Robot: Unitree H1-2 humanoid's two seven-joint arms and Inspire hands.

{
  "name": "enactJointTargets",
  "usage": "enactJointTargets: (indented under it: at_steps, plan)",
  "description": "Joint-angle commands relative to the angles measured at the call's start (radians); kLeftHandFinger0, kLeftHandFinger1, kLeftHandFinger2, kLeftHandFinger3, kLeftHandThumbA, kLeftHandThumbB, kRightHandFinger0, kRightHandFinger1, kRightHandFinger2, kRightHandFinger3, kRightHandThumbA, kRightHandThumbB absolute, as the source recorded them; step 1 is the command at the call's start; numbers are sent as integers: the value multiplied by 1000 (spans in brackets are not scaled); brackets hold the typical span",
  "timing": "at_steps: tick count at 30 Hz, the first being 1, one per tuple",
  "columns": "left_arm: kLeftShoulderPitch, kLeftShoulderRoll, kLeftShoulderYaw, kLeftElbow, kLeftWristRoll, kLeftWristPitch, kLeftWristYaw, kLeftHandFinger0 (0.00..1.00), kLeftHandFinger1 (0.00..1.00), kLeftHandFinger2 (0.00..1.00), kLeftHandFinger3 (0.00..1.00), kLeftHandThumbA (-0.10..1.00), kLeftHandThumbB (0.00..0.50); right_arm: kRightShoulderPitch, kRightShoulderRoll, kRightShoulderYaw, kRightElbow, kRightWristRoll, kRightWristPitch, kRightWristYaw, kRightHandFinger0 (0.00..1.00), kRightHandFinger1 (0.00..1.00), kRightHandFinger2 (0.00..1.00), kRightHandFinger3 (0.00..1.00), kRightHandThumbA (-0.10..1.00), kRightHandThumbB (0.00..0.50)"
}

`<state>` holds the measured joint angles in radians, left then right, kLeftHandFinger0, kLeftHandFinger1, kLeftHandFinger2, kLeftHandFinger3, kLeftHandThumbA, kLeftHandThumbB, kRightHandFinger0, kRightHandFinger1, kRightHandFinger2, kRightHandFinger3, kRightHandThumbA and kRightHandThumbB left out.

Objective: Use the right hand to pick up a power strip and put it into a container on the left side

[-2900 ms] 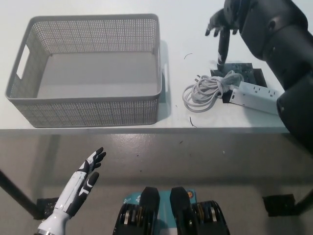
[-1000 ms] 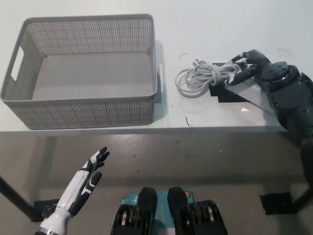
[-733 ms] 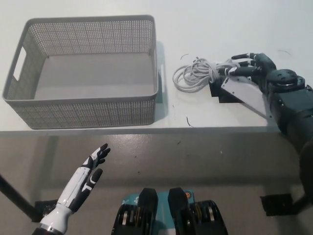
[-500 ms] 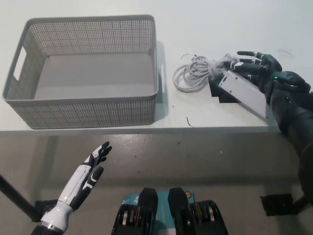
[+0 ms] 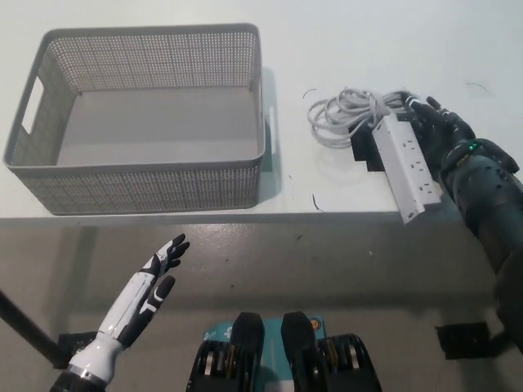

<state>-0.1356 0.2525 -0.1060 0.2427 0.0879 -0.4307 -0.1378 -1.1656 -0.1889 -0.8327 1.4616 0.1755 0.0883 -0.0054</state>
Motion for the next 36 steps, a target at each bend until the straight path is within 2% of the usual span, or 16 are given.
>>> enactJointTargets:
  at_steps: [1,2,6,8,9,11,12,15,16,20,24,25,27,29,30,36]
  plan:
    - [-34,26,12,-18,-9,-36,-17,1000,1000,1000,1000,1000,242,-130,6,-66,-7,184,31,33,0,0,525,590,-100,103]
    - [-34,27,12,-16,-10,-39,-17,1000,1000,1000,1000,1000,239,-140,4,-73,-9,196,28,46,0,0,559,519,-100,102]
    - [-29,29,13,-16,-19,-38,-22,1000,1000,1000,1000,1000,237,-170,4,-108,-11,253,45,70,0,49,588,531,-100,100]
    - [-29,29,13,-13,-20,-39,-22,1000,1000,1000,1000,1000,236,-184,0,-126,-13,282,59,92,0,77,585,736,-100,97]
    - [-27,28,14,-15,-20,-32,-21,1000,1000,1000,1000,1000,244,-208,0,-139,-20,305,57,117,0,80,620,1000,-100,94]
    - [-23,26,15,-18,-18,-27,-20,1000,1000,1000,1000,1000,243,-237,0,-166,-25,346,60,130,0,118,695,1000,-100,95]
    - [-22,25,15,-18,-18,-31,-19,1000,1000,1000,1000,1000,228,-260,-1,-185,-28,372,85,149,0,153,678,900,-100,35]
    - [-17,21,15,-16,-19,-37,-17,1000,1000,1000,1000,1000,218,-310,6,-177,-44,381,95,187,0,160,623,1000,-100,19]
    - [-15,20,14,-15,-19,-38,-18,1000,1000,1000,1000,1000,218,-321,11,-166,-51,378,88,201,5,170,624,1000,-100,53]
    - [-15,22,14,-12,-18,-39,-17,1000,1000,1000,1000,1000,222,-373,25,-155,-78,401,98,235,0,152,600,1000,-100,47]
    - [-12,23,15,-15,-18,-38,-19,1000,1000,1000,1000,1000,226,-420,26,-151,-104,425,129,226,0,84,609,1000,-100,83]
    - [-8,25,16,-16,-21,-38,-20,1000,1000,1000,1000,1000,225,-427,27,-140,-108,423,133,230,0,73,593,900,-100,84]
    - [-9,25,15,-14,-22,-39,-21,1000,1000,1000,1000,1000,217,-450,23,-125,-120,421,145,233,0,146,609,861,-100,82]
    - [-8,25,15,-16,-22,-38,-22,1000,1000,1000,1000,1000,216,-461,22,-122,-127,430,155,231,0,171,615,886,-100,74]
    - [-8,24,15,-15,-23,-38,-23,1000,1000,1000,1000,1000,208,-479,28,-129,-133,443,148,209,0,192,642,1000,-100,81]
    - [-1,24,7,-16,-11,-33,-32,1000,1000,1000,1000,1000,210,-536,57,-99,-165,441,123,167,0,202,640,1000,-100,68]
